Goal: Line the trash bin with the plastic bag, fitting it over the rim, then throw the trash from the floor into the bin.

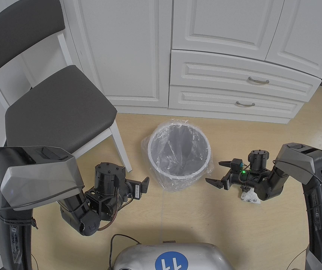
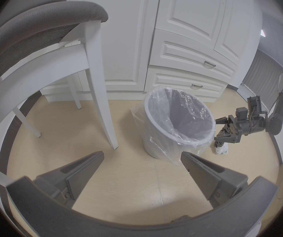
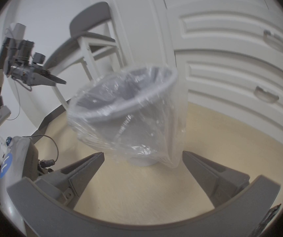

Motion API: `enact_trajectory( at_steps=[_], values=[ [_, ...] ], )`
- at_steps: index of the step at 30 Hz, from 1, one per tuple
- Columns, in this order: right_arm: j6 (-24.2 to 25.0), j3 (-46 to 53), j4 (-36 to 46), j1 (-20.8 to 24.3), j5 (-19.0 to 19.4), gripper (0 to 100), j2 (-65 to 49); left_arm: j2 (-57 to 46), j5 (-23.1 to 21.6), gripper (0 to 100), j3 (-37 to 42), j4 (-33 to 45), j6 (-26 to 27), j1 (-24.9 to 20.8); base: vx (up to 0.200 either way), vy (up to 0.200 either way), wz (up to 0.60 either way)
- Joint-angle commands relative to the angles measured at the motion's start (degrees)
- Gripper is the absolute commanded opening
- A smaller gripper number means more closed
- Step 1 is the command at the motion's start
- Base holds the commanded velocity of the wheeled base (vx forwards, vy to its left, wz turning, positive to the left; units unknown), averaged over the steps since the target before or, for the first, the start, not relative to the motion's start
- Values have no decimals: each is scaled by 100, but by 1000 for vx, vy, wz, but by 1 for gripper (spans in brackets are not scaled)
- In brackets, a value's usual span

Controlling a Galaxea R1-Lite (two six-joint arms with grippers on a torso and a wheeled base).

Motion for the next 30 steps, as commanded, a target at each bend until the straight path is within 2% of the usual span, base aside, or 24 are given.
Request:
enact_trajectory(
  at_steps=[1, 2, 3, 5, 10, 14, 18, 19, 21, 24, 30],
  values=[
    [-84, 774, -318, -131, -195, 100, -737, -85, 36, 100, 58, 45, 35, -190, 0, 0, 0],
    [-67, 783, -318, -131, -257, 100, -763, -85, 45, 100, 58, 45, 53, -190, 0, 0, 0],
    [144, 897, -327, -113, -591, 100, -877, -102, 54, 100, 67, 27, 141, -190, 0, 0, 0],
    [593, 1108, -292, -60, -1012, 100, -1132, -129, 124, 100, 58, -17, 246, -190, 0, 0, 0],
    [1428, 1248, 148, 54, -1803, 100, -1730, -269, 274, 100, 6, -17, 273, -199, 0, 0, 0],
    [2298, 1187, 763, 458, -2691, 100, -2169, -348, 274, 100, -73, -17, 264, -234, 0, 0, 0],
    [3124, 659, 1466, 924, -3737, 100, -2213, -23, 282, 100, -495, 36, 211, -234, 0, 0, 0],
    [3229, 536, 1580, 986, -3878, 100, -2196, 47, 282, 100, -566, 27, 194, -234, 0, 0, 0],
    [3783, -52, 2055, 1232, -4387, 100, -1958, 284, 291, 100, -803, 54, 53, -234, 0, 0, 0],
    [4372, -879, 2529, 1451, -4739, 100, -1528, 364, 300, 100, -864, 89, -79, -234, 0, 0, 0],
    [5066, -1889, 3654, 1654, -4792, 100, -1114, 337, 317, 100, -856, 115, -88, -199, 0, 0, 0]
  ],
)
